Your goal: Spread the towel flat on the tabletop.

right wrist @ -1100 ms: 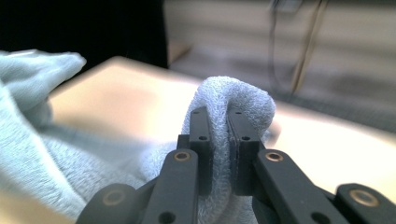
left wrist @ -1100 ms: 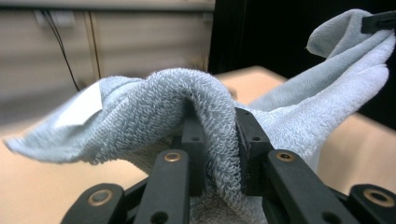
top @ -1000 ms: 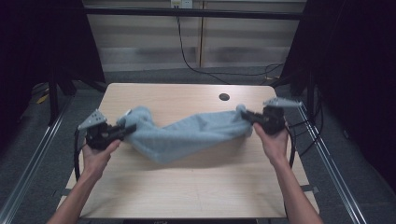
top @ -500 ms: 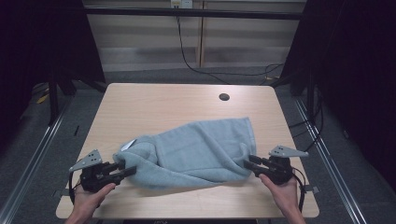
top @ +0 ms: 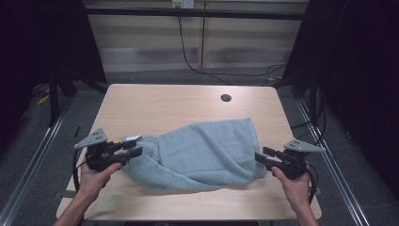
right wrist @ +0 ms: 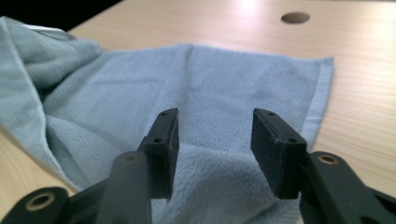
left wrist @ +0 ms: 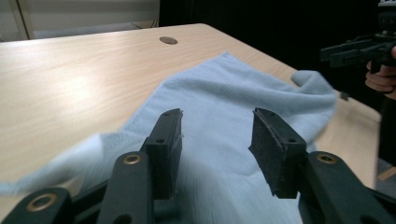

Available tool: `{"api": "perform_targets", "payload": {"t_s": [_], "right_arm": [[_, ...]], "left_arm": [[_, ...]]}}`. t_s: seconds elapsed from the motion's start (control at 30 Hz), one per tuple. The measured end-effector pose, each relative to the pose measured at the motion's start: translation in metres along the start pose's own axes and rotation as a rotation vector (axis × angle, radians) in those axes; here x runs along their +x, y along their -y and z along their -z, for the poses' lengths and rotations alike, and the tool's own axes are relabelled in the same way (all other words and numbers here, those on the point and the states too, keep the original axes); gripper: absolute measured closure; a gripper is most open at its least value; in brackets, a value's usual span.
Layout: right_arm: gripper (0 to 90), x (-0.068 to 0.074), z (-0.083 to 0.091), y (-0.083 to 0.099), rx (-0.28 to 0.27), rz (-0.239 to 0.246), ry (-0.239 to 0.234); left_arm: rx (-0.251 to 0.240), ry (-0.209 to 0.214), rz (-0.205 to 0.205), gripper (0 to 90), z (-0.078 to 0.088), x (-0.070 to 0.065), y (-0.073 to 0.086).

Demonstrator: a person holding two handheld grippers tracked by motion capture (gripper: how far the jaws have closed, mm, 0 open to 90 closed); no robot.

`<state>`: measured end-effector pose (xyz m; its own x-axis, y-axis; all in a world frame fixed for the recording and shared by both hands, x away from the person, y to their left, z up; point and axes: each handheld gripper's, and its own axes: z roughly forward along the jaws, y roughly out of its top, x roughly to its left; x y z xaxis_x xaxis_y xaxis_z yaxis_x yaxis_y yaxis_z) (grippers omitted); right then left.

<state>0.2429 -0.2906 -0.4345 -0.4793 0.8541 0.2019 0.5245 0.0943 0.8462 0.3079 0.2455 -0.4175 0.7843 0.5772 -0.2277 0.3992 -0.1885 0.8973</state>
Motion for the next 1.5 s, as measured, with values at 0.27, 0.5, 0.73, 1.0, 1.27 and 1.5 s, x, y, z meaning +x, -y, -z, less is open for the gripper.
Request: {"api": "perform_targets", "payload": {"t_s": [0.27, 0.5, 0.73, 1.0, 1.27, 1.5], "right_arm": [[49.0, -0.003, -0.024, 0.01, 0.088, 0.011, -0.021], [47.7, 0.011, -0.017, 0.011, 0.08, 0.013, -0.045], [47.4, 0.051, -0.039, 0.014, 0.155, 0.08, -0.162], [55.6, 0.067, -0.082, 0.036, 0.323, 0.161, -0.137], [83.5, 0.051, -0.104, 0.022, 0.327, 0.216, -0.043], [84.0, 0.014, -0.141, -0.004, 0.297, 0.167, -0.032]], "left_arm": [[0.272, -0.023, -0.033, 55.1, -0.083, 0.02, 0.03], [0.366, -0.021, -0.084, 73.3, -0.083, 0.011, 0.047], [0.36, -0.023, -0.069, 81.2, -0.08, 0.006, 0.05], [0.327, -0.006, -0.027, 82.4, -0.074, 0.007, 0.054], [0.303, 0.033, 0.031, 80.7, -0.077, 0.002, 0.054], [0.282, 0.124, 0.038, 76.4, -0.078, -0.02, 0.051]]}}
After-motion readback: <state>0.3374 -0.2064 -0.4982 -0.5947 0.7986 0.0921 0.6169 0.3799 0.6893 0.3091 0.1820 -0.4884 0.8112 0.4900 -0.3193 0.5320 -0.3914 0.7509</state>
